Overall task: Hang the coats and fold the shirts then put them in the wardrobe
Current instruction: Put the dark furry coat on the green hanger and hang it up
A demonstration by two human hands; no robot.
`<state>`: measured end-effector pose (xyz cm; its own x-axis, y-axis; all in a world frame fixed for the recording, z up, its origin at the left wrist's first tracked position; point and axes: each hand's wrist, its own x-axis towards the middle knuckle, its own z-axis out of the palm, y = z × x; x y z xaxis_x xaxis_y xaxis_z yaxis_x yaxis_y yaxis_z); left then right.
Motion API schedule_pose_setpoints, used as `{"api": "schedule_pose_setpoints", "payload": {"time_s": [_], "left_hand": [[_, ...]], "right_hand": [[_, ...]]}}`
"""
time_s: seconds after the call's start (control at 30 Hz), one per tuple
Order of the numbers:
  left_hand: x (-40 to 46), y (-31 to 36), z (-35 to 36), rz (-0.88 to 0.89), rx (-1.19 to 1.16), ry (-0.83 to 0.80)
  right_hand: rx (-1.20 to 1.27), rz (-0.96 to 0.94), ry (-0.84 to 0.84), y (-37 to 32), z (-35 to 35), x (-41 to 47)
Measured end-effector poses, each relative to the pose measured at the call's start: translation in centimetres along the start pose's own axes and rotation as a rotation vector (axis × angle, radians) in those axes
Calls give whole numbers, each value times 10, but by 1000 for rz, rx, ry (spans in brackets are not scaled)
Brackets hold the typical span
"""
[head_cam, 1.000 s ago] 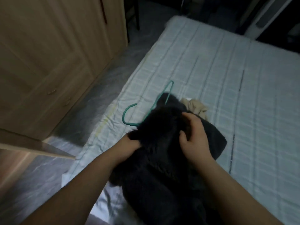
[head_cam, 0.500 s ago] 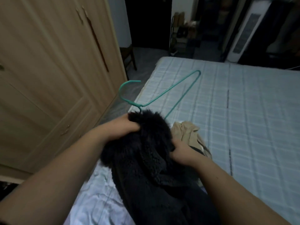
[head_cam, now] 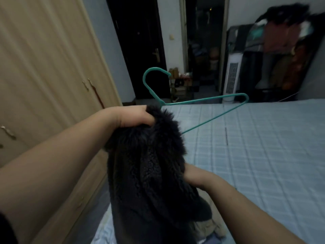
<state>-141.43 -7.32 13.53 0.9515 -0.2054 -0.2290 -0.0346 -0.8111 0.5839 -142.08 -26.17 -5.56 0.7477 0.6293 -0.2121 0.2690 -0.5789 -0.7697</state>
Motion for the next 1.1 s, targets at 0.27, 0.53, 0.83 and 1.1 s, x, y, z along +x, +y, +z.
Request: {"api": "schedule_pose_setpoints", "payload": {"time_s": [0.27, 0.53, 0.83, 1.1], "left_hand": [[-10, 13, -5, -31, 148, -39], [-13, -11, 1, -13, 168, -47], [-34, 13, 8, -58, 502, -254], [-52, 17, -27, 88, 426, -165]], "right_hand": [[-98, 166, 272, 4, -7, -22], [25, 248, 1197, 2, -25, -73], [-122, 232, 1383, -11, -49, -104], [-21, 110, 1053, -52, -97, -125]]}}
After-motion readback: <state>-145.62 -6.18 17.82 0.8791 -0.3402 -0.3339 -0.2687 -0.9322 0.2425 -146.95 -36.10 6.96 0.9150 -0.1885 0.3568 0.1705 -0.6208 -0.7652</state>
